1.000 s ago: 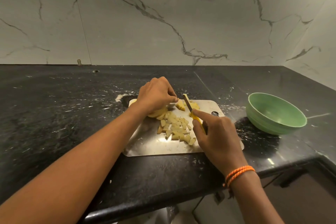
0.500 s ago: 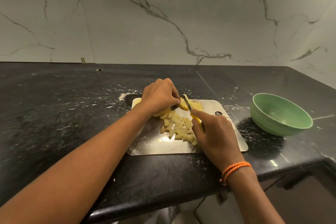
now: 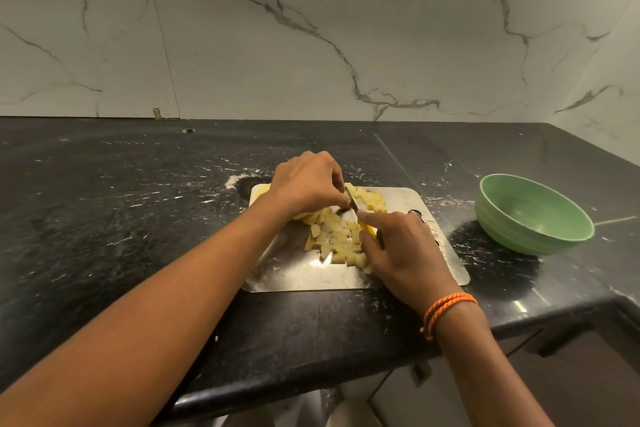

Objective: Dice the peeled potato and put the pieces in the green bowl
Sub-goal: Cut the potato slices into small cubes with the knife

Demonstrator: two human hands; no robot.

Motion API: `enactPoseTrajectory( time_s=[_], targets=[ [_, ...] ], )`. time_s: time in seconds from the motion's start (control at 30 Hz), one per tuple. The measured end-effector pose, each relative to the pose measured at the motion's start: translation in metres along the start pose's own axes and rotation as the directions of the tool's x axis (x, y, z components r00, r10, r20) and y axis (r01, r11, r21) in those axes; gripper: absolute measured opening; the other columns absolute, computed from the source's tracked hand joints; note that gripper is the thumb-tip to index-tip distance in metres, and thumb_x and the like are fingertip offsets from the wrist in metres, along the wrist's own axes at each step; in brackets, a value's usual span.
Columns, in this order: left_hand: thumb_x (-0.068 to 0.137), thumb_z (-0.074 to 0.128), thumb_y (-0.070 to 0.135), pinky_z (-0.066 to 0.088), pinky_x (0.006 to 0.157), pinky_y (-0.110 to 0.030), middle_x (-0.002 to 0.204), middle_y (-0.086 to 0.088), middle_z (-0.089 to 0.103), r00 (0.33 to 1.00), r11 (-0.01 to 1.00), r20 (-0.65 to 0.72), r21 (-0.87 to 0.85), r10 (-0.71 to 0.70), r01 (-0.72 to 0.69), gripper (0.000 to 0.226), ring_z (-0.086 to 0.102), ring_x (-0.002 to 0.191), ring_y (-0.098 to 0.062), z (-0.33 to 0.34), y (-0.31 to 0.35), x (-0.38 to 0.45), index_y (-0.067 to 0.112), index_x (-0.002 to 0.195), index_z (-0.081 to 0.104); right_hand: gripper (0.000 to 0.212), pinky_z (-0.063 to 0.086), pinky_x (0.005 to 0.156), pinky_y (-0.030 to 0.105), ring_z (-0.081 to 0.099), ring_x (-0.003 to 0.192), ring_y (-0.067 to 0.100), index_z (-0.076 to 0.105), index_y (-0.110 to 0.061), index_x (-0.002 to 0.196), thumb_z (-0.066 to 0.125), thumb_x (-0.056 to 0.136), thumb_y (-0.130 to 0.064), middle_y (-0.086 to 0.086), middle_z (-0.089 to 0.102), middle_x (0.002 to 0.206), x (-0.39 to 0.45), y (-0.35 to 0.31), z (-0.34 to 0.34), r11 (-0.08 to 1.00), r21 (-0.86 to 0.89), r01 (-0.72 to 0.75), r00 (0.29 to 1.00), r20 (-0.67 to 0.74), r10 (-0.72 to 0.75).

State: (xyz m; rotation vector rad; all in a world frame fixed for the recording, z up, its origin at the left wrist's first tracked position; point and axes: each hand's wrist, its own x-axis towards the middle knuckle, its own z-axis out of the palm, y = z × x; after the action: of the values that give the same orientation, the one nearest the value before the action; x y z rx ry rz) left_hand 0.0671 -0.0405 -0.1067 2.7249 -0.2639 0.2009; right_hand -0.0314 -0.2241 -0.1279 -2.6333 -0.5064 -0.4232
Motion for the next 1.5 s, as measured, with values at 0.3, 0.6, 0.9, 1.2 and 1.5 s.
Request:
enactPoseTrajectory(
  time_s=[0.3, 0.6, 0.9, 1.2, 1.5],
  targets=[
    [0.086, 0.082, 0.054, 0.058, 0.072, -0.032, 0.089, 0.011, 0.072, 0.998, 0.999, -0.057, 0.033, 0.005, -0.003, 0.027, 0.066, 0.083, -0.011, 0.004, 0.0, 0.0, 0.03, 0.098, 0.079, 0.04, 0.034, 0.057, 0.018, 0.047, 0.052, 0.005, 0.063, -0.026, 0.136, 0.066, 0.096, -0.027, -0.018, 0.047, 0.054, -0.031, 0.003, -0.023, 0.995, 0.099, 0.008, 1.0, -0.011, -0.007],
    [0.106, 0.056, 0.021, 0.057, 0.094, -0.046, 0.123, 0.001, 0.071, 0.991, 0.994, -0.13, -0.099, 0.032, -0.045, 0.025, 0.067, 0.109, -0.023, 0.001, 0.004, -0.002, 0.022, 0.121, 0.075, 0.036, 0.03, 0.048, 0.015, 0.039, 0.046, 0.009, 0.068, -0.025, 0.13, 0.069, 0.095, -0.025, -0.016, 0.048, 0.052, -0.039, 0.032, -0.041, 0.964, 0.264, 0.013, 0.995, -0.099, 0.013],
    [0.11, 0.04, 0.012, 0.049, 0.109, -0.046, 0.153, 0.003, 0.051, 0.976, 0.982, 0.123, 0.035, 0.182, -0.187, 0.05, 0.053, 0.136, -0.023, 0.017, 0.012, 0.004, 0.025, 0.157, 0.049, 0.034, 0.036, 0.05, 0.023, 0.042, 0.048, 0.008, 0.069, -0.025, 0.129, 0.067, 0.095, -0.03, -0.012, 0.05, 0.054, -0.023, 0.062, -0.028, 0.985, 0.164, -0.062, 0.979, -0.18, 0.092],
    [0.103, 0.047, 0.005, 0.06, 0.09, -0.039, 0.122, 0.002, 0.075, 0.983, 0.967, 0.017, -0.183, 0.185, -0.178, 0.04, 0.069, 0.101, -0.016, 0.01, 0.011, 0.006, 0.022, 0.109, 0.083, 0.032, 0.037, 0.05, 0.028, 0.047, 0.053, 0.005, 0.068, -0.033, 0.129, 0.064, 0.097, -0.038, -0.018, 0.05, 0.057, -0.021, 0.068, -0.027, 0.994, 0.02, -0.11, 0.97, -0.214, 0.112],
    [0.107, 0.046, 0.003, 0.052, 0.105, -0.043, 0.143, 0.0, 0.061, 0.985, 0.977, 0.008, -0.131, 0.171, -0.169, 0.045, 0.059, 0.124, -0.024, 0.012, 0.006, 0.006, 0.019, 0.143, 0.066, 0.036, 0.056, 0.063, 0.039, 0.062, 0.074, 0.012, 0.061, -0.044, 0.134, 0.058, 0.098, -0.046, -0.007, 0.075, 0.091, -0.01, 0.074, -0.03, 0.994, -0.092, -0.056, 0.995, -0.091, 0.047]
  ],
)
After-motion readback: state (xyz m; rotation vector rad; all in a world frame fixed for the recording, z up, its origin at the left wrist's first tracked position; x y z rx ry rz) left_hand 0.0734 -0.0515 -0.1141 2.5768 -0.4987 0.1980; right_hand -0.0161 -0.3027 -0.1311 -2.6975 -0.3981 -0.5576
